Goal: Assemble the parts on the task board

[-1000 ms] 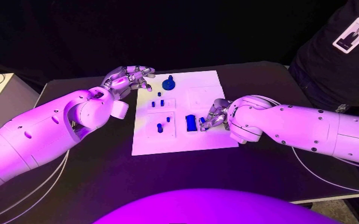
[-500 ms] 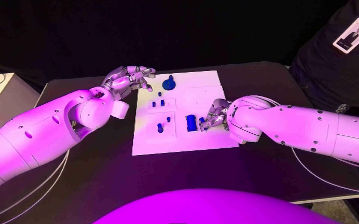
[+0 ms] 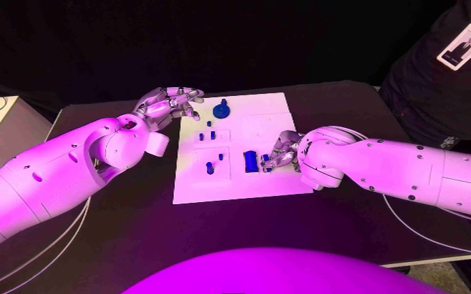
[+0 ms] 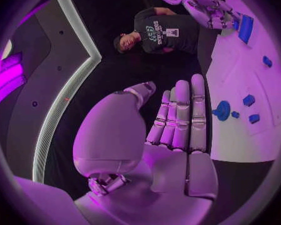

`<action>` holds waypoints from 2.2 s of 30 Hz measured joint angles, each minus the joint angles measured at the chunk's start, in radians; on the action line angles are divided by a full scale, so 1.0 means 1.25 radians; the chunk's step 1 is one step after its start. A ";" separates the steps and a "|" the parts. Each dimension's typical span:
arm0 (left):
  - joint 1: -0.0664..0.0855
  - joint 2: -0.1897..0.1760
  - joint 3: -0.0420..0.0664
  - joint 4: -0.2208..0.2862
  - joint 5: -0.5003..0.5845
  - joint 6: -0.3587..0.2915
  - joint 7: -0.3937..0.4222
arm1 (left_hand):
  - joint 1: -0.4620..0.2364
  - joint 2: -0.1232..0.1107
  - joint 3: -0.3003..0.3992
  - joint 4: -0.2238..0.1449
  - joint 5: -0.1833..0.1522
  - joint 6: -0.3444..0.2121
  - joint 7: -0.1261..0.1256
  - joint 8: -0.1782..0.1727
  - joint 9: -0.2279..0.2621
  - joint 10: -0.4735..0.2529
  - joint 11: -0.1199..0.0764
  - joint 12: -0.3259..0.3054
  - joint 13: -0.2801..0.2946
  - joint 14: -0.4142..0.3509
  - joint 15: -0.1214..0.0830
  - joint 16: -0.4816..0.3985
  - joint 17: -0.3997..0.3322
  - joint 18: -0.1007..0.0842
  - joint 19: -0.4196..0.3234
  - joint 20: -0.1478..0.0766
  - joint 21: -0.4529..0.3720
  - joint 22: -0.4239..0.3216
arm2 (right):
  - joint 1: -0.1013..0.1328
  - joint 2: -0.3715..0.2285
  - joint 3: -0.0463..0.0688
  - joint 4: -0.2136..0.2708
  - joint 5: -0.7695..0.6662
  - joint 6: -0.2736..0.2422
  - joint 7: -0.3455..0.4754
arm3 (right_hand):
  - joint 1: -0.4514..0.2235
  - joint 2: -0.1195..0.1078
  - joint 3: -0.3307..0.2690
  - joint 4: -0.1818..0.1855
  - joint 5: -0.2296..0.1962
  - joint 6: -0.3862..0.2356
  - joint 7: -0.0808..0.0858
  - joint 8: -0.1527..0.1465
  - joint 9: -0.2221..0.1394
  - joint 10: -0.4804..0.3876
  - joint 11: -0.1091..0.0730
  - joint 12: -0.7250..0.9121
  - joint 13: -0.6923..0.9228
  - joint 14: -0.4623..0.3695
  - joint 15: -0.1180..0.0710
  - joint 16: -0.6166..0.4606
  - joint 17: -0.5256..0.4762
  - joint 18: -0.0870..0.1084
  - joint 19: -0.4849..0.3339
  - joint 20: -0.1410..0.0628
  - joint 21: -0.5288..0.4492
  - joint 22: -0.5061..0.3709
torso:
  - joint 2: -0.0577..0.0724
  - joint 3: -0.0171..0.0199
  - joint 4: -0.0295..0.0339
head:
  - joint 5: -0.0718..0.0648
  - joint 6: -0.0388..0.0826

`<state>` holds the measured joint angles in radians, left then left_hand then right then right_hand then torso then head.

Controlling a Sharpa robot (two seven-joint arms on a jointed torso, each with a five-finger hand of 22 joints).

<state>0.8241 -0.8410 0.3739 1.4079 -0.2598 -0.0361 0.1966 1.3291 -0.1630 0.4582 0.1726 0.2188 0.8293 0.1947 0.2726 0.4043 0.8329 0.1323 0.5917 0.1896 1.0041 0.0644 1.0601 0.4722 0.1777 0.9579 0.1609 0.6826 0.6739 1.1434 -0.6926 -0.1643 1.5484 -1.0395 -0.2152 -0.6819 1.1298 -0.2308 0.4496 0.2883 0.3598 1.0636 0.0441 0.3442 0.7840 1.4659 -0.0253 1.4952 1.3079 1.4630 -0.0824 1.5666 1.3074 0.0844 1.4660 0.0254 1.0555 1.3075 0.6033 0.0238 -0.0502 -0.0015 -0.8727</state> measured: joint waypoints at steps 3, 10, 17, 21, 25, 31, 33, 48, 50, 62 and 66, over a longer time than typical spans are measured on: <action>0.000 0.000 0.000 -0.001 0.000 0.000 0.000 | 0.000 0.000 0.000 0.000 0.000 0.000 0.000 0.000 0.000 0.000 0.000 0.000 0.000 0.000 0.000 0.000 0.000 0.000 0.000 0.000 0.000 0.000 | 0.000 -0.001 0.000 0.001 0.000 0.000 0.000 | -0.001 -0.001 0.000 0.000 -0.004 0.000 0.000 0.000 -0.001 0.000 0.000 0.000 0.000 0.000 0.000 0.000 0.000 0.000 0.000 0.000 0.000 0.000 | 0.000 -0.0003 0.0001 | 0.000 0.000; 0.000 0.001 0.000 -0.001 -0.001 0.001 -0.001 | 0.000 0.000 0.000 0.000 0.000 0.000 0.000 0.000 0.000 0.000 0.000 0.000 0.000 0.000 0.000 0.000 0.000 0.000 0.000 0.000 0.000 0.000 | 0.000 -0.001 0.000 0.001 0.000 -0.003 0.000 | -0.003 -0.003 -0.002 -0.002 -0.011 0.000 0.000 0.000 -0.001 0.000 0.000 0.000 0.000 0.000 0.000 0.000 0.000 0.000 0.000 0.000 -0.005 0.000 | 0.001 -0.0005 0.0002 | 0.000 0.000; 0.000 0.001 0.000 -0.002 -0.001 0.001 -0.001 | 0.000 0.000 0.000 0.000 0.000 0.000 0.000 0.000 0.000 0.000 0.000 0.000 0.000 0.000 0.000 0.000 0.000 0.000 0.000 0.000 0.000 0.000 | -0.001 -0.001 0.000 0.001 0.000 -0.006 0.001 | -0.003 -0.003 -0.004 0.000 -0.016 0.000 0.000 0.000 -0.001 0.000 0.000 -0.003 0.000 0.000 0.000 0.000 0.000 0.000 0.000 0.000 -0.005 0.000 | 0.000 -0.0005 0.0002 | 0.001 0.000; 0.000 0.001 0.000 -0.002 -0.001 0.001 -0.001 | 0.000 0.000 0.000 0.000 0.000 0.000 0.000 0.000 0.000 0.000 0.000 0.000 0.000 0.000 0.000 0.000 0.000 0.000 0.000 0.000 0.000 0.000 | -0.001 -0.002 -0.001 0.001 0.000 -0.007 0.002 | -0.009 -0.003 -0.009 0.000 -0.019 0.000 0.000 0.000 -0.002 0.000 0.000 -0.004 0.000 0.000 0.000 0.000 0.000 0.000 0.000 0.000 -0.008 0.000 | 0.000 -0.0005 0.0002 | 0.002 0.000; 0.000 0.001 0.000 -0.003 -0.001 0.002 -0.001 | 0.000 0.000 0.000 0.000 0.000 0.000 0.000 0.000 0.000 0.000 0.000 0.000 0.000 0.000 0.000 0.000 0.000 0.000 0.000 0.000 0.000 0.000 | -0.001 -0.003 -0.001 0.003 -0.001 -0.007 0.002 | -0.011 -0.005 -0.016 0.000 -0.020 0.000 0.000 0.000 -0.003 0.000 0.000 -0.004 0.000 0.000 0.000 0.000 0.000 0.000 0.000 0.000 -0.008 0.000 | 0.000 -0.0005 0.0002 | 0.003 0.000; 0.000 0.001 0.000 -0.003 -0.002 0.002 -0.001 | 0.000 0.000 -0.003 0.003 0.000 0.000 0.000 0.000 0.000 -0.003 0.003 0.000 0.000 0.000 0.000 0.000 0.000 0.000 0.003 0.003 0.000 -0.001 | -0.001 -0.005 -0.001 0.005 -0.002 -0.007 0.004 | -0.016 -0.004 -0.027 0.001 -0.027 0.000 0.000 0.000 -0.003 0.000 0.000 -0.004 0.000 0.000 0.000 0.000 0.000 0.000 0.000 0.000 -0.011 0.000 | 0.000 0.0000 0.0001 | 0.003 0.000; 0.000 0.001 0.000 -0.003 -0.002 0.002 -0.001 | 0.000 0.000 -0.003 0.003 0.000 0.000 0.000 0.000 0.000 -0.003 0.003 0.000 0.000 0.000 0.000 0.000 0.000 0.000 0.003 0.003 0.000 -0.001 | -0.001 -0.006 -0.001 0.006 -0.003 -0.006 0.005 | -0.022 -0.003 -0.034 0.002 -0.027 0.000 0.000 0.000 -0.004 0.000 0.000 -0.007 0.000 0.000 0.000 0.000 0.000 0.000 0.000 0.000 -0.014 0.000 | 0.000 0.0000 -0.0002 | 0.003 0.000; 0.000 0.001 -0.001 -0.003 -0.002 0.002 -0.002 | 0.000 0.000 -0.003 0.003 0.000 0.000 0.000 0.000 0.000 -0.003 0.003 0.000 0.000 0.000 0.000 0.000 0.000 0.000 0.006 0.000 -0.003 -0.001 | -0.002 -0.008 0.000 0.009 -0.007 0.002 0.009 | -0.031 -0.006 -0.068 0.000 -0.020 0.000 0.000 0.000 -0.007 0.000 0.000 -0.007 0.000 0.000 0.000 0.000 0.000 0.000 0.000 0.000 -0.017 0.000 | 0.000 -0.0001 -0.0002 | 0.002 0.000; 0.000 0.001 -0.001 -0.003 -0.002 0.002 -0.002 | 0.000 0.000 -0.003 0.003 0.000 0.000 0.000 0.000 0.000 -0.003 0.003 0.000 0.000 0.000 0.000 0.000 0.000 0.000 0.006 0.000 -0.003 -0.001 | -0.002 -0.009 0.000 0.009 -0.008 0.002 0.010 | -0.031 -0.006 -0.068 0.000 -0.020 0.000 0.000 0.000 -0.007 0.000 0.000 -0.007 0.000 0.000 0.000 0.000 0.000 0.000 0.000 0.000 -0.017 0.000 | 0.000 -0.0001 -0.0002 | 0.002 0.000; 0.000 0.001 -0.001 -0.003 -0.002 0.003 -0.003 | 0.000 0.000 -0.003 0.003 0.000 0.000 0.000 0.000 0.000 -0.003 0.003 0.000 0.000 0.000 0.000 0.000 0.000 0.000 0.006 0.000 -0.003 -0.001 | -0.004 -0.029 0.000 0.022 -0.017 -0.013 0.040 | 0.011 0.015 -0.060 -0.008 -0.059 0.000 0.000 0.000 -0.008 0.000 0.000 -0.007 0.000 0.000 0.000 0.000 0.001 0.000 0.000 0.000 -0.021 0.000 | 0.000 0.0002 0.0003 | 0.003 0.000; 0.000 0.001 -0.001 -0.004 -0.002 0.003 -0.003 | 0.000 0.000 -0.003 0.003 0.000 0.000 0.000 0.000 0.000 -0.003 0.003 0.000 0.000 0.000 0.000 0.000 0.000 0.000 0.006 0.000 -0.003 -0.002 | -0.005 -0.038 0.000 0.024 -0.017 -0.015 0.066 | 0.068 0.018 -0.046 -0.022 -0.168 0.000 0.000 0.000 -0.008 0.000 0.000 -0.006 0.000 0.000 0.000 0.000 0.001 0.000 0.000 0.000 -0.022 0.000 | 0.000 0.0003 0.0002 | 0.005 0.000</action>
<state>0.8241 -0.8394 0.3730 1.4035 -0.2627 -0.0326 0.1930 1.3291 -0.1630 0.4540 0.1768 0.2188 0.8293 0.1947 0.2725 0.4043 0.8294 0.1358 0.5917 0.1898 1.0042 0.0644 1.0601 0.4721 0.1776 0.9650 0.1610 0.6791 0.6717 1.1370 -0.7396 -0.1647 1.5781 -1.0607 -0.2341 -0.5995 1.2153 -0.2088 0.3918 0.2613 0.1497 1.0637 0.0441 0.3441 0.7744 1.4658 -0.0254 1.4871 1.3079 1.4630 -0.0824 1.5666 1.3081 0.0845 1.4660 0.0255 1.0286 1.3076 0.6032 0.0242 -0.0500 0.0041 -0.8726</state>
